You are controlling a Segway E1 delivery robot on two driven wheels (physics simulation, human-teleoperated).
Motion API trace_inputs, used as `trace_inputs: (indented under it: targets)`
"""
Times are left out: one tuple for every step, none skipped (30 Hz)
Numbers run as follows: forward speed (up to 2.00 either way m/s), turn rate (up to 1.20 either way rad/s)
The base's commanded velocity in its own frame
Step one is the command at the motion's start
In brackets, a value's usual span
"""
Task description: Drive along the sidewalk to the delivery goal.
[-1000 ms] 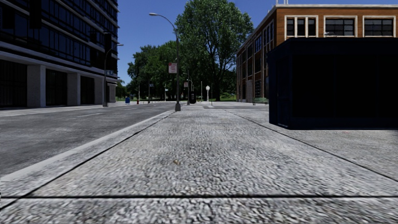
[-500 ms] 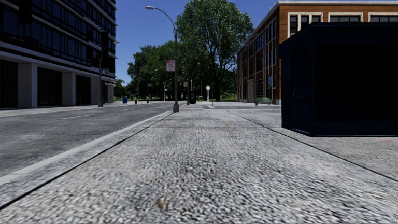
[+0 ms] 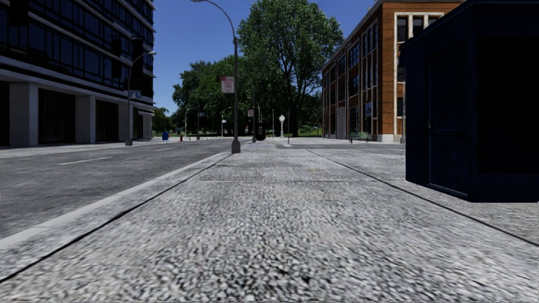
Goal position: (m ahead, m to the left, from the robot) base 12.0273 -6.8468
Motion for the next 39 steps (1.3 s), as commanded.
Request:
trace_inputs:
  targets:
    - [2.00, 0.00]
    - [2.00, 0.00]
    - [2.00, 0.00]
    - [2.00, 0.00]
    - [2.00, 0.00]
    - [2.00, 0.00]
    - [2.00, 0.00]
    - [2.00, 0.00]
    - [2.00, 0.00]
    - [2.00, 0.00]
    - [2.00, 0.00]
    - [2.00, 0.00]
    - [2.00, 0.00]
    - [2.00, 0.00]
    - [2.00, 0.00]
    - [2.00, 0.00]
    - [2.00, 0.00]
    - [2.00, 0.00]
    - [2.00, 0.00]
    - [2.00, 0.00]
    - [2.00, 0.00]
    - [2.00, 0.00]
    - [2.00, 0.00]
    - [2.00, 0.00]
    - [2.00, 0.00]
    - [2.00, 0.00]
    - [2.00, 0.00]
    - [2.00, -0.05]
    - [2.00, -0.18]
    - [2.00, -0.18]
    - [2.00, -0.38]
    - [2.00, -0.50]
    - [2.00, -0.54]
    - [2.00, -0.55]
    - [2.00, -0.55]
    - [2.00, -0.55]
    - [2.00, -0.55]
    - [2.00, -0.55]
    - [2.00, -0.55]
